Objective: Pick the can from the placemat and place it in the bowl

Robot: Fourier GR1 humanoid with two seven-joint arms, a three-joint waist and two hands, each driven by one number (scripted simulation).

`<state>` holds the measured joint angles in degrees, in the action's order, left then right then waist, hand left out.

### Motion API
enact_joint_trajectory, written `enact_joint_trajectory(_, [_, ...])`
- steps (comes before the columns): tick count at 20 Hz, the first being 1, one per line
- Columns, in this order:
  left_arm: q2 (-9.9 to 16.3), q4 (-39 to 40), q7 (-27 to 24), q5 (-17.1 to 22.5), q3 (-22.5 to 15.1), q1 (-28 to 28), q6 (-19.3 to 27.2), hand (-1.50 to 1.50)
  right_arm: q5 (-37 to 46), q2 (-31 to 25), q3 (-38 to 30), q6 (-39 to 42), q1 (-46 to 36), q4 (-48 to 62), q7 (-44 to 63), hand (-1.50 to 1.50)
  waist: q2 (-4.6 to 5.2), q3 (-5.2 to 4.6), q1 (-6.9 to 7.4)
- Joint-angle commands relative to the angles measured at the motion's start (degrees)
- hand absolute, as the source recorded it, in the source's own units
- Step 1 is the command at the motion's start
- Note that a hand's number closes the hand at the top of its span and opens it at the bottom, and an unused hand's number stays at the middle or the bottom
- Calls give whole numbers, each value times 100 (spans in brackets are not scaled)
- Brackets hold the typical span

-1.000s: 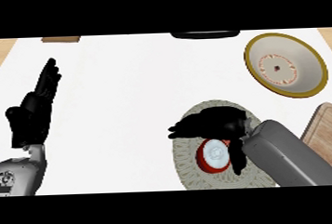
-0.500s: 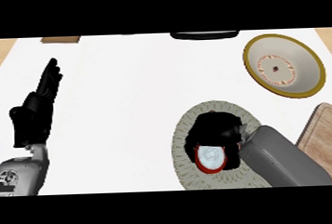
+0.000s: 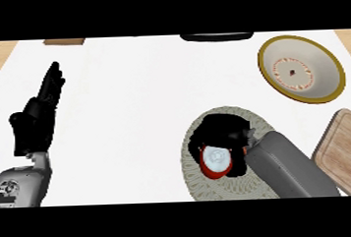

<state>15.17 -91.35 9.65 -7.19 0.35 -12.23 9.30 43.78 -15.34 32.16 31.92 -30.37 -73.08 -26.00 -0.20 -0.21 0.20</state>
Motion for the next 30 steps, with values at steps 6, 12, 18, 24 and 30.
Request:
enact_joint_trajectory(6, [-9,6,-52,-23,8,16,24,0,236,1410,-1854,-1452,-176,1085,3865,150,67,-7,-7])
enact_joint_trajectory(12, [-104,82,-31,40,-158,-194,-132,0,-225,1523,-2211,-3435,-1009,770,5670,150,68,22,369])
enact_joint_trajectory(18, [-59,66,113,31,-201,-280,-225,0,291,1532,-1832,-5306,-2104,779,7510,150,21,8,442])
enact_joint_trajectory(24, [-39,-70,109,66,-31,-118,-159,0,1317,1533,-1404,-6048,-2785,1583,9084,150,21,12,225])
enact_joint_trajectory(30, [-80,-332,175,-117,-84,46,-46,0,1515,1375,-2143,-6814,-2625,2086,8471,150,41,23,117])
